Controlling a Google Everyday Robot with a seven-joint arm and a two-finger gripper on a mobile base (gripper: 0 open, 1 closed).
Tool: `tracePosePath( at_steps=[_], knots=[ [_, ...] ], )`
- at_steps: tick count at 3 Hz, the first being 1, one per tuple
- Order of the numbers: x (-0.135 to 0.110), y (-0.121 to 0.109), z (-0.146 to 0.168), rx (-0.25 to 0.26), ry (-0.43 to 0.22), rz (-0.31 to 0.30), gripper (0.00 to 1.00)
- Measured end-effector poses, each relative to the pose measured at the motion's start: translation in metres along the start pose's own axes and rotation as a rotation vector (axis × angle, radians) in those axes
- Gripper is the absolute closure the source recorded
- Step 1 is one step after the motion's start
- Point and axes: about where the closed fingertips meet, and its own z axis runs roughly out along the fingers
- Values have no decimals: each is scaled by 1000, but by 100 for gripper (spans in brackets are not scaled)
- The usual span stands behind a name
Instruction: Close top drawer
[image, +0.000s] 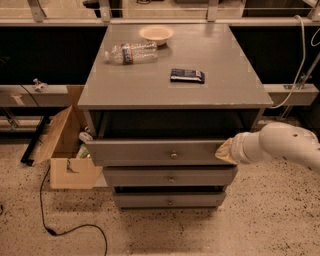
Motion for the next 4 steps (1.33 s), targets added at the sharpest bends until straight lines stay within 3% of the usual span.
tracePosePath(
  at_steps=[3,4],
  knots=[
    [-1,-38,18,13,8,59,100],
    [-6,-3,-28,-55,-28,27,100]
  ],
)
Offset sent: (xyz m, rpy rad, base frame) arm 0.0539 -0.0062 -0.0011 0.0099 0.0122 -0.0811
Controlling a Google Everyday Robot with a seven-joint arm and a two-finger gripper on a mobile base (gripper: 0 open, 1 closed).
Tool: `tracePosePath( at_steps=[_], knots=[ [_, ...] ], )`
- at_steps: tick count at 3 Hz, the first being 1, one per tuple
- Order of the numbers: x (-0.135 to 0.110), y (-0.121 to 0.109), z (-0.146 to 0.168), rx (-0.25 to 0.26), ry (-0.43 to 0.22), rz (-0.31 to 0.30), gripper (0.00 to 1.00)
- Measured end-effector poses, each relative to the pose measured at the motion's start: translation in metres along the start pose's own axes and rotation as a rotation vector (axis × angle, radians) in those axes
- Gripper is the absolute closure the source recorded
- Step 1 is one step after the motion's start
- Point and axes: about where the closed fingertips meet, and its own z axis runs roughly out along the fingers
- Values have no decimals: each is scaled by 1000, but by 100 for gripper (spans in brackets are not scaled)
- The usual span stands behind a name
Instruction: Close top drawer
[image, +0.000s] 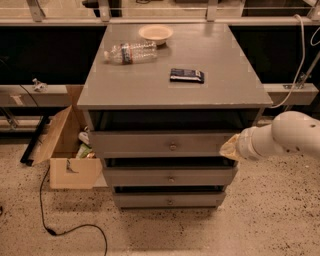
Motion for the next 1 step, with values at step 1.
tracePosePath(
  at_steps=[1],
  knots=[
    [-6,35,-32,-63,-5,-38,100]
  ],
)
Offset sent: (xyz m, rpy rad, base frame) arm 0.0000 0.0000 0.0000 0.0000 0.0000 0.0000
